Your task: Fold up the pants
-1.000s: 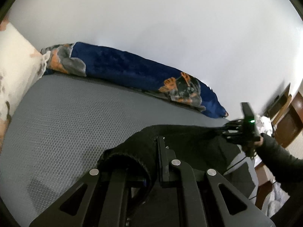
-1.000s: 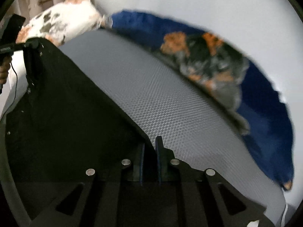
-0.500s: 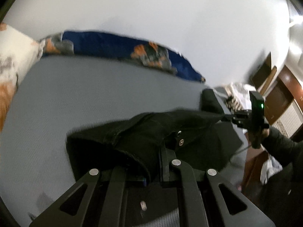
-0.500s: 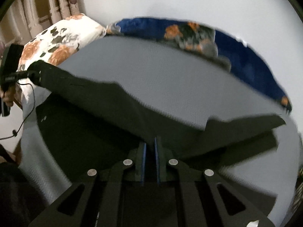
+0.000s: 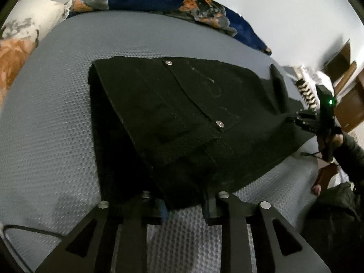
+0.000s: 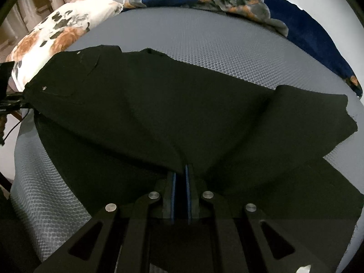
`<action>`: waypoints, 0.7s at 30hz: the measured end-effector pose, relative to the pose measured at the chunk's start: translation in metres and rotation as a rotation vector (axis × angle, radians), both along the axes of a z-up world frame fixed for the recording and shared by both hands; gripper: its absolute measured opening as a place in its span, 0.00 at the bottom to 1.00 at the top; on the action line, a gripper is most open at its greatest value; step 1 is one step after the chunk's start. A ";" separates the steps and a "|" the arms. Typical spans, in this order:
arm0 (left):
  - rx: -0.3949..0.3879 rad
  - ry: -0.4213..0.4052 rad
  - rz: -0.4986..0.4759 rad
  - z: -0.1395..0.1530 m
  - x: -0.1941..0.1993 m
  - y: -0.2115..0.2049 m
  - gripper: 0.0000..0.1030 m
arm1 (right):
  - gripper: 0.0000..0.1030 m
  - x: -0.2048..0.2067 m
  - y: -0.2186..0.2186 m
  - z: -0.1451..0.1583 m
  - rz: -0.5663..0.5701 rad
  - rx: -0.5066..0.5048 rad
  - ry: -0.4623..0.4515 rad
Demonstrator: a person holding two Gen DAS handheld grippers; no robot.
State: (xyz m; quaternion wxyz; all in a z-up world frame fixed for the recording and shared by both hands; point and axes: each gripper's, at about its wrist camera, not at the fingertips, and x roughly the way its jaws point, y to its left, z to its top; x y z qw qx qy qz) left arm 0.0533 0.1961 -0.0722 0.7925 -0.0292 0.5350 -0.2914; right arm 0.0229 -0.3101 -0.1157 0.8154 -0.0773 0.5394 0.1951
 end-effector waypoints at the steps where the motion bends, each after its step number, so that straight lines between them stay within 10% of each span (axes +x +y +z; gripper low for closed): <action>1: 0.015 -0.005 0.000 0.006 -0.003 0.000 0.33 | 0.07 0.001 0.001 0.001 0.004 -0.003 -0.001; 4: 0.076 -0.007 0.051 0.016 -0.012 0.007 0.63 | 0.10 0.002 0.001 0.004 0.007 0.002 -0.009; 12: -0.242 0.157 0.284 0.021 -0.037 0.041 0.63 | 0.11 -0.003 0.007 0.010 0.043 -0.044 -0.073; 21: -0.413 0.293 0.543 -0.006 -0.012 0.035 0.61 | 0.24 -0.014 0.011 0.017 0.081 -0.082 -0.133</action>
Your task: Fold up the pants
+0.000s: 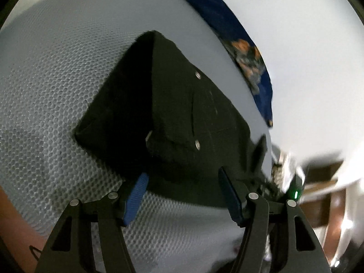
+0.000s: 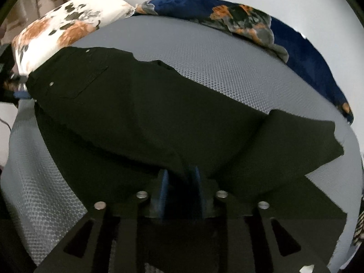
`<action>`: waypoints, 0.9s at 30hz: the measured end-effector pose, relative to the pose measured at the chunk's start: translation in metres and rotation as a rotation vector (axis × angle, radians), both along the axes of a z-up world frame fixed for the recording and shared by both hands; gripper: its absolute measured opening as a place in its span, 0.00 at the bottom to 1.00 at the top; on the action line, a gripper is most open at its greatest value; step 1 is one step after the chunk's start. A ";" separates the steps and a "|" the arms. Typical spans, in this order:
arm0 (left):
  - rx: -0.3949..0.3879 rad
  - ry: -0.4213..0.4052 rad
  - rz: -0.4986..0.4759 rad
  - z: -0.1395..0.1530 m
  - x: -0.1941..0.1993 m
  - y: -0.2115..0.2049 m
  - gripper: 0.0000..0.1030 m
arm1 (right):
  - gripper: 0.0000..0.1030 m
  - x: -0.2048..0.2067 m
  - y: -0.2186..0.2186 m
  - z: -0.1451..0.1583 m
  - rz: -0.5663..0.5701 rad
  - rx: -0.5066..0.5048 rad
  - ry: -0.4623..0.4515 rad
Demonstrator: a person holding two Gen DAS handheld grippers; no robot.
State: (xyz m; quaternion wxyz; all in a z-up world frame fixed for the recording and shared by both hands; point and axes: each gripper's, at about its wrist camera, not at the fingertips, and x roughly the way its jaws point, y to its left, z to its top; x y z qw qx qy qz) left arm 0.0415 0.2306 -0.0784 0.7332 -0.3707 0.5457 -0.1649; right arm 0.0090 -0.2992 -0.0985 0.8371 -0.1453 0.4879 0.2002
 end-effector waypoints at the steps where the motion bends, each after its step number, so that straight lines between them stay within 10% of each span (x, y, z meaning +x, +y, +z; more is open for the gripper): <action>1: 0.004 0.008 0.019 -0.001 0.002 0.001 0.61 | 0.24 -0.002 0.001 0.001 0.010 -0.003 -0.008; 7: 0.054 0.005 0.046 -0.003 0.012 0.000 0.27 | 0.18 -0.002 0.012 -0.005 0.057 -0.012 -0.016; 22: 0.199 -0.242 -0.087 0.062 0.060 0.002 0.21 | 0.06 -0.024 0.021 0.038 0.010 0.137 0.040; 27: 0.316 -0.189 -0.216 0.034 0.056 -0.001 0.21 | 0.06 -0.037 0.027 0.012 0.011 0.134 0.122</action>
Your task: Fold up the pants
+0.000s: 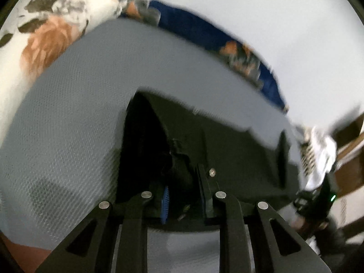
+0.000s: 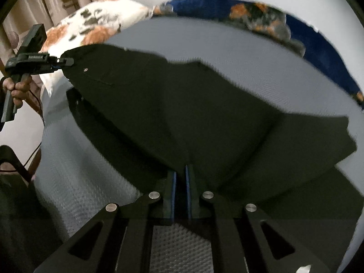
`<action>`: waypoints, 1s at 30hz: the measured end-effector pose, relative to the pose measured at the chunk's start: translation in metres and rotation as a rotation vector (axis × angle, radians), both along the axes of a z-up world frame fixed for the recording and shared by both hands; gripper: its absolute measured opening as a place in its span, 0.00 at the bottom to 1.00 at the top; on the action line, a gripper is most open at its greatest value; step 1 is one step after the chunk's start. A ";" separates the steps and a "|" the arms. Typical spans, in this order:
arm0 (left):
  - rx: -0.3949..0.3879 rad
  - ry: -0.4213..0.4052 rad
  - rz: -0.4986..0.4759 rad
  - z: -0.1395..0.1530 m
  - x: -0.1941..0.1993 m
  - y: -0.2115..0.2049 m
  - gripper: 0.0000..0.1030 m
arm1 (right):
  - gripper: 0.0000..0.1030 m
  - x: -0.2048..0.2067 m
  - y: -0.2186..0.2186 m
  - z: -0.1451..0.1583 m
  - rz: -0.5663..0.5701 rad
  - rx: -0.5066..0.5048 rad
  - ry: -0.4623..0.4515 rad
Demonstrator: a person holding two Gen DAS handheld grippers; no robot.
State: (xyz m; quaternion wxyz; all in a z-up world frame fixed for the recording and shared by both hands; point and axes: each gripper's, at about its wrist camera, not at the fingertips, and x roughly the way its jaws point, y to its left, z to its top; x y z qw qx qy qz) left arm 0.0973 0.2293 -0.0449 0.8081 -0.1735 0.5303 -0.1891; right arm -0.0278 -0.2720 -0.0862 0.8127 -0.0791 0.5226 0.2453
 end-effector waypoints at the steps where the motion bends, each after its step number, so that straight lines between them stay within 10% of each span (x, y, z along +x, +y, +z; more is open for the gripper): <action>1: 0.020 0.019 -0.011 -0.009 -0.002 0.000 0.21 | 0.06 -0.002 0.001 -0.007 -0.004 0.005 0.026; 13: 0.138 0.023 -0.024 -0.033 -0.017 -0.008 0.39 | 0.11 -0.002 0.006 -0.033 0.002 0.022 0.099; 17: 0.296 -0.052 -0.006 -0.008 -0.027 -0.010 0.48 | 0.35 -0.008 0.005 -0.029 -0.013 0.044 0.073; 21: 0.458 -0.174 0.016 0.018 -0.045 -0.016 0.48 | 0.39 -0.014 -0.003 -0.016 -0.034 0.104 0.053; 30: 0.384 -0.403 -0.268 0.042 -0.069 -0.124 0.49 | 0.41 -0.007 -0.083 -0.002 -0.328 0.284 0.102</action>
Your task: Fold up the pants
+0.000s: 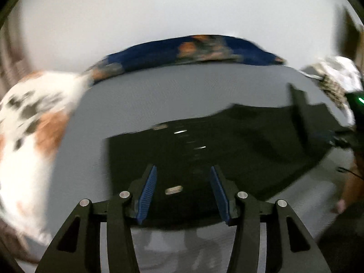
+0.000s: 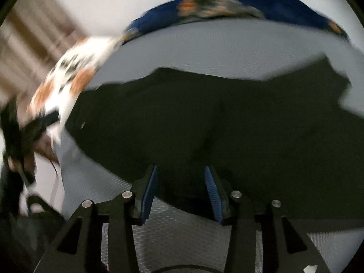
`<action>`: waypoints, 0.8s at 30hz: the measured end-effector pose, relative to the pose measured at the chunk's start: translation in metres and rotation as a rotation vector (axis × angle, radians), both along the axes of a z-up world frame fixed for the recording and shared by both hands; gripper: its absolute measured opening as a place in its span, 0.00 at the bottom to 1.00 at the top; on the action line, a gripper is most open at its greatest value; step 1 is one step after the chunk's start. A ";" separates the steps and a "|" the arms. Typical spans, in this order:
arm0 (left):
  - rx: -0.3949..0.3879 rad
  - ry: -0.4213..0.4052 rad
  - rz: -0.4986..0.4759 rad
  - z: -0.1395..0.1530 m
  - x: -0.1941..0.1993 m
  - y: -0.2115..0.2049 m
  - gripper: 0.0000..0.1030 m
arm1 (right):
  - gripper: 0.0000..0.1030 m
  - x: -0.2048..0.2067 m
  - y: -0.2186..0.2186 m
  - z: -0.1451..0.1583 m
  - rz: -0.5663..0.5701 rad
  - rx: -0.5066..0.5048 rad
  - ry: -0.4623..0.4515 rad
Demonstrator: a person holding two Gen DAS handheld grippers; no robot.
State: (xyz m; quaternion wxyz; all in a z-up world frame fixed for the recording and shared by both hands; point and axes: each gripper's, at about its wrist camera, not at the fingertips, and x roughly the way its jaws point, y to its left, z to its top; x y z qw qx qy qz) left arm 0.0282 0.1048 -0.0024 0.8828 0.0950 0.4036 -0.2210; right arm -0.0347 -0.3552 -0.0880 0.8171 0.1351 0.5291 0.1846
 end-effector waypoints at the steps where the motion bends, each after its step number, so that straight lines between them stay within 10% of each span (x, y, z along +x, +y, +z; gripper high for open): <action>1: -0.009 0.006 -0.038 -0.002 0.000 -0.013 0.49 | 0.41 0.000 -0.014 -0.005 -0.056 0.041 0.030; 13: -0.044 0.077 -0.330 -0.028 -0.008 -0.129 0.49 | 0.41 0.008 -0.049 -0.055 -0.266 0.341 0.226; 18: -0.028 0.098 -0.409 -0.041 -0.017 -0.171 0.49 | 0.14 0.010 -0.055 -0.054 -0.298 0.395 0.211; 24: -0.025 0.108 -0.501 -0.049 -0.028 -0.214 0.49 | 0.10 0.006 -0.062 -0.040 -0.328 0.471 0.184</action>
